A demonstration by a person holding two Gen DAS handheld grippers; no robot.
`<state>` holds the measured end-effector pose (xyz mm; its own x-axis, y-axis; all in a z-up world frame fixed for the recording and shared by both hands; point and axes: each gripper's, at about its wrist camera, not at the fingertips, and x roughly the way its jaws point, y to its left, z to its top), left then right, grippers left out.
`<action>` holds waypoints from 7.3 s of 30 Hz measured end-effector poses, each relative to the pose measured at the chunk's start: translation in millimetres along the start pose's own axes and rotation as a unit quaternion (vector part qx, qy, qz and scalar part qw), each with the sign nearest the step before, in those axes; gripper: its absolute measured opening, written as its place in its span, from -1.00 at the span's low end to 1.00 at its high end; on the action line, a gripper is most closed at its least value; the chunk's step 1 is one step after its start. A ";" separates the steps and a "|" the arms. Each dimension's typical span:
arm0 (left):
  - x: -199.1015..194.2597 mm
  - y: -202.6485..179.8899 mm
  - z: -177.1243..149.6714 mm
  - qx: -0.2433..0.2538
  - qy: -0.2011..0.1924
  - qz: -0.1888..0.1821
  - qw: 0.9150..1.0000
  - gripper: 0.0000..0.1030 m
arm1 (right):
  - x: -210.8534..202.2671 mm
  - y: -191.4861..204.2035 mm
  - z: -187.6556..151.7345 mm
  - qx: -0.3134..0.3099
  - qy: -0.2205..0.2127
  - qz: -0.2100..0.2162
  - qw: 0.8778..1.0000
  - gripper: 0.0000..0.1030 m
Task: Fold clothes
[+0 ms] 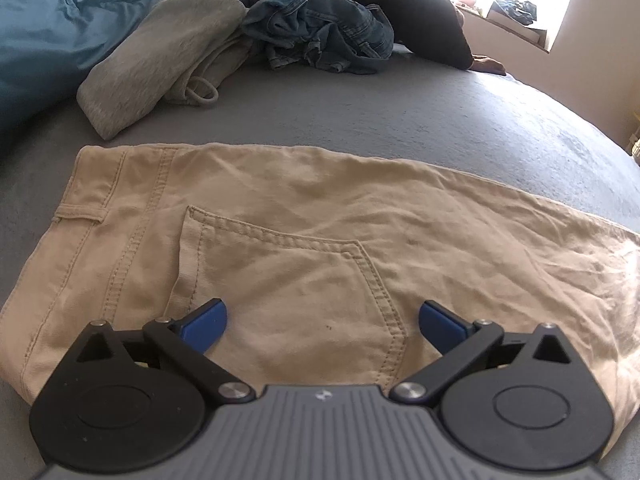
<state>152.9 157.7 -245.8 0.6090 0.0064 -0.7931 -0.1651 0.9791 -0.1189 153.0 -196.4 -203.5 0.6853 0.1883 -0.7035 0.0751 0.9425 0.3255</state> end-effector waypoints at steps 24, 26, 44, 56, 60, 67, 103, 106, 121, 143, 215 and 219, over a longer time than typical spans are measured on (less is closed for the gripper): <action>10.2 -62.7 -2.6 0.057 0.022 0.037 0.997 1.00 | 36.3 11.8 -3.2 -0.114 0.048 -0.060 0.990 0.68; 10.4 -63.0 -2.2 0.056 0.025 0.038 0.997 1.00 | 38.5 15.0 -5.9 -0.123 0.054 -0.058 0.989 0.87; 11.9 -68.0 -0.7 0.057 0.033 0.056 0.996 1.00 | 43.2 24.8 -13.2 -0.142 0.049 -0.075 0.986 0.98; 11.0 -70.2 -1.5 0.055 0.035 0.061 0.996 1.00 | 43.6 24.9 -14.1 -0.139 0.046 -0.077 0.986 0.98; 11.2 -71.0 -1.4 0.053 0.036 0.063 0.996 1.00 | 43.5 24.4 -13.8 -0.138 0.047 -0.077 0.986 0.98; 11.6 -71.2 -1.2 0.051 0.037 0.065 0.996 1.00 | 43.2 23.8 -13.7 -0.137 0.046 -0.075 0.987 0.98; -10.4 -61.3 18.5 0.035 -0.019 -0.016 0.999 1.00 | 43.0 23.9 -17.2 -0.145 0.035 -0.072 0.986 0.98; -7.9 -68.6 26.8 0.044 -0.034 -0.017 0.998 1.00 | 42.8 24.1 -17.5 -0.145 0.035 -0.073 0.986 0.98; 37.4 -83.6 8.6 0.063 -0.044 -0.009 0.997 1.00 | 43.3 23.9 -15.2 -0.145 0.042 -0.073 0.986 0.98; 39.4 -85.7 8.1 0.063 -0.038 -0.002 0.997 1.00 | 7.3 -58.9 49.8 -0.011 -0.057 -0.078 0.995 0.97; -37.1 20.2 7.0 -0.002 -0.091 -0.029 0.995 0.97 | -22.5 118.5 73.7 0.117 -0.049 0.413 0.902 -0.93; -69.0 57.4 -0.1 -0.035 -0.128 0.000 0.991 0.98 | -10.3 147.5 68.7 0.116 -0.048 0.431 0.893 -0.93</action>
<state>101.4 213.4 -197.9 0.7848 0.0662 -0.6162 -0.2131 0.9625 -0.1679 206.7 -78.3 -104.9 0.6190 0.7820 -0.0735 -0.3706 0.3733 0.8505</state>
